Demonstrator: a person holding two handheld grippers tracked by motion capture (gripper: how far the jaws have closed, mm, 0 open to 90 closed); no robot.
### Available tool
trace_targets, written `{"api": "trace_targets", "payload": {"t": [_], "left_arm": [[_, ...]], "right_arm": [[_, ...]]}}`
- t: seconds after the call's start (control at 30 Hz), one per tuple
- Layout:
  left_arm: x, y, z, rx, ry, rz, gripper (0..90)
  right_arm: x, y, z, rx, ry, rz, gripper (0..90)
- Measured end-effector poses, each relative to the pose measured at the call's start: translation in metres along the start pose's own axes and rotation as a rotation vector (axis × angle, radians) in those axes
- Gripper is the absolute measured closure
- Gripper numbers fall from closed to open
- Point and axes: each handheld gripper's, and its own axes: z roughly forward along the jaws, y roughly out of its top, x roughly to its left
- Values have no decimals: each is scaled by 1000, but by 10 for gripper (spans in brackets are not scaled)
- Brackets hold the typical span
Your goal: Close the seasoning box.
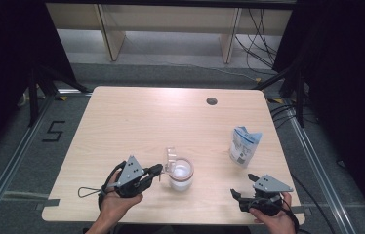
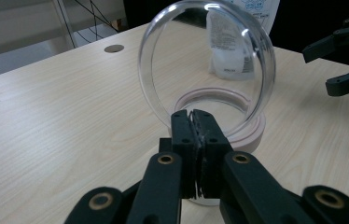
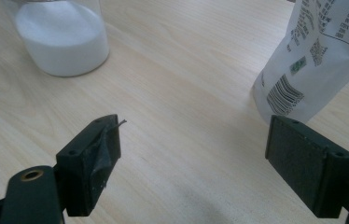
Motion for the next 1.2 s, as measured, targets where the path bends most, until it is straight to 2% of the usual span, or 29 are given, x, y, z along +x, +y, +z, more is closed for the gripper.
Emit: {"api": "trace_targets", "payload": {"t": [0.1,0.17,0.2,0.23,0.27,0.3,0.33,0.37,0.4,0.5,0.6,0.63,0.67,0.73,0.77,0.83,0.87,0.9,0.97,1.0,1.2], "left_arm": [[0,0,0,1,0,2,871],[0,0,0,3,-2,4,871],[-1,0,0,2,-3,4,870],[-1,0,0,-3,-8,7,869],[-1,0,1,-4,-11,5,867],[-2,0,0,-4,-13,3,864],[-3,0,-1,5,-13,1,858],[-3,0,-1,2,-19,-8,850],[-4,1,-1,-3,-30,-14,845],[-8,1,-3,12,-58,-15,822],[-9,-1,-4,14,-89,-37,792],[-10,-1,-4,16,-85,-38,771],[-10,-2,-5,17,-75,-48,738],[-9,-3,-7,21,-77,-44,713],[-9,-3,-8,23,-79,-44,694],[-10,-4,-9,19,-82,-65,619],[-10,-5,-10,16,-86,-56,601],[-10,-5,-10,11,-82,-66,576],[-10,-5,-11,10,-89,-95,522],[-10,-5,-11,8,-89,-92,507],[-11,-7,-11,29,-80,-108,368]], "right_arm": [[-1,0,0,-3,-1,-7,191],[2,0,-1,6,2,24,191],[0,0,0,-2,-5,-3,191],[2,0,-1,5,1,17,191],[0,0,0,-2,2,-2,191],[0,0,0,-1,5,1,191],[2,0,0,2,3,25,191],[3,0,-1,11,2,33,191],[2,0,0,5,2,21,191],[1,0,0,1,3,13,191],[2,0,-1,5,6,30,191],[2,0,0,6,6,25,191],[0,0,0,-2,4,-1,191],[0,0,0,-1,3,2,191],[3,0,-1,10,3,34,191],[1,0,0,2,6,19,191],[1,0,0,-1,5,14,191],[2,0,0,9,14,29,191],[0,0,1,4,15,14,191],[0,0,1,1,5,6,191],[0,0,1,3,20,15,191]]}}
